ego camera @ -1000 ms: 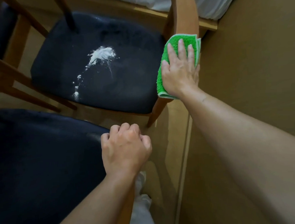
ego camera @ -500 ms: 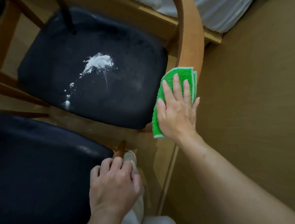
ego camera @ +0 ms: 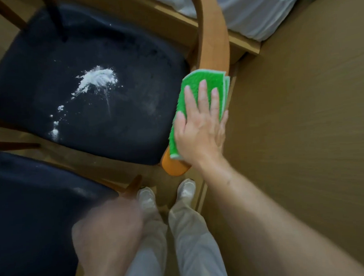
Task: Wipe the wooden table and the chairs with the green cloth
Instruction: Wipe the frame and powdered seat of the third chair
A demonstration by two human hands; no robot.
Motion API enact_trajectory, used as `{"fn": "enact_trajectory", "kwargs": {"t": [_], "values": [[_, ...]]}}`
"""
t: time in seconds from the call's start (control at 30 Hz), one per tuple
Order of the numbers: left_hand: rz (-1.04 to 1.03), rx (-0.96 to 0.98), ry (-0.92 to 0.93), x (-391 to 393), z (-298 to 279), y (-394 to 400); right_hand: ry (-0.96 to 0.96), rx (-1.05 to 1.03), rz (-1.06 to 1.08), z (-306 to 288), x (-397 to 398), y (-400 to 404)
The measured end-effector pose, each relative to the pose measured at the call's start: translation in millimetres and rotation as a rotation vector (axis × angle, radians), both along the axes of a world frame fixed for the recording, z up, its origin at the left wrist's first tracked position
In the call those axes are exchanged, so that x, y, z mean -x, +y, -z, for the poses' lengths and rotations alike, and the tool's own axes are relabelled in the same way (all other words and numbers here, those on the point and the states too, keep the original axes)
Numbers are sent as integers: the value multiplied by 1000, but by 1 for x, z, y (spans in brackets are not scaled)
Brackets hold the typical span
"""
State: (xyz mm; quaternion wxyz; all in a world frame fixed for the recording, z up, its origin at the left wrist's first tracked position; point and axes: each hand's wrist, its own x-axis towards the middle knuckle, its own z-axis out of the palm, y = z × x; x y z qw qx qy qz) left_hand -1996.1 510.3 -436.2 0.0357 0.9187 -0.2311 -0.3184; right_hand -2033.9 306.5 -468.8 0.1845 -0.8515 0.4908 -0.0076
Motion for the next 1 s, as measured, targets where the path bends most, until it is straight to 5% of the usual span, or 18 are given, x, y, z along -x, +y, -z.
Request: {"fn": "enact_trajectory", "kwargs": {"t": [0.13, 0.33, 0.57, 0.73, 1.0], "values": [[-352, 428, 254, -2, -9, -48, -132, -27, -2, 4, 22, 62], [-505, 613, 377, -12, 0, -96, -274, -173, 182, 5, 14, 24], [-466, 503, 282, -9, 10, -164, -431, -357, 434, -6, -5, -84], [-409, 345, 11, 6, 18, -175, -441, -440, 523, -3, 5, -65], [-322, 350, -89, 11, 17, -178, -393, -634, 409, -1, 37, -20]]}}
